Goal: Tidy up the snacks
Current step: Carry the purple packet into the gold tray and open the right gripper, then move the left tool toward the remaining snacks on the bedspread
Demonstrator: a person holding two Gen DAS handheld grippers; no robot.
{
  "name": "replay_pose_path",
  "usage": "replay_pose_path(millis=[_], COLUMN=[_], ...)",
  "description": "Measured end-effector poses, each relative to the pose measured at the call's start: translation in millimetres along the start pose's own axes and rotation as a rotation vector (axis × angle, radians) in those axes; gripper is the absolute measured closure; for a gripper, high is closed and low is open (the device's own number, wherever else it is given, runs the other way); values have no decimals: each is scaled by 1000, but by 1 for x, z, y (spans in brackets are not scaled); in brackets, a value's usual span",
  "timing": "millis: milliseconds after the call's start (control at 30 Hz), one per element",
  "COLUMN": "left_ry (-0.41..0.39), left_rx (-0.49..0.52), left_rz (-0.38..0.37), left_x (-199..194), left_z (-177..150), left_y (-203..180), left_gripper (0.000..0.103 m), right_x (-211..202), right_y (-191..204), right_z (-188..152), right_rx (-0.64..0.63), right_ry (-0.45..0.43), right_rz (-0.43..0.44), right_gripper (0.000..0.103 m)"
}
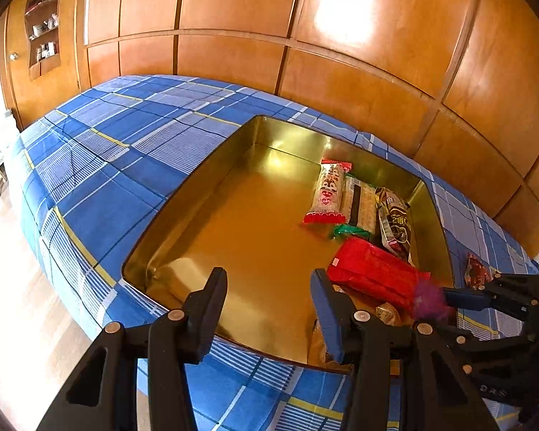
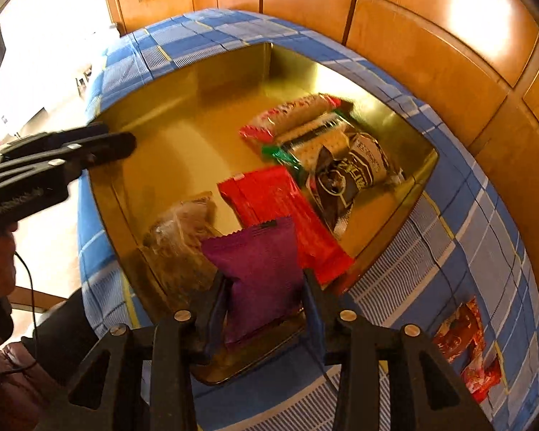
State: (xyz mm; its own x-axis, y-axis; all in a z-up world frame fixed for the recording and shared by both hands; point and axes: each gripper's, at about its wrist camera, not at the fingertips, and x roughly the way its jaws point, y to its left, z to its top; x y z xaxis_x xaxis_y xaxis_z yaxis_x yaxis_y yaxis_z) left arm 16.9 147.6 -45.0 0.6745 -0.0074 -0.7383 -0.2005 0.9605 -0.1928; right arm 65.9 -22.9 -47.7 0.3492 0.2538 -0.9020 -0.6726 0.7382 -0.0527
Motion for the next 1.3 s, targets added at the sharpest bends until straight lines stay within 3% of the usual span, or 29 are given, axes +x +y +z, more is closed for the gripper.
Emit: replay_pose_path(millis=[133,500,1300], left_ry=[-9,-28,-33], left_rx=[15,48,136], left_rz=[-2,-1,-9], left_x=[-3,-14,-23], left_z=[0,-2,-9], left_y=[-5,-15,-42], left_gripper=[54,54,54], right_x=[-9,-33,-57], right_y=[2,9,-1], right_z=[0,-10,-29], right_rx=[9,48,108], right_ry=[-37,-122,-211], right_rz=[15,3,-16], right_gripper=[55,55,55])
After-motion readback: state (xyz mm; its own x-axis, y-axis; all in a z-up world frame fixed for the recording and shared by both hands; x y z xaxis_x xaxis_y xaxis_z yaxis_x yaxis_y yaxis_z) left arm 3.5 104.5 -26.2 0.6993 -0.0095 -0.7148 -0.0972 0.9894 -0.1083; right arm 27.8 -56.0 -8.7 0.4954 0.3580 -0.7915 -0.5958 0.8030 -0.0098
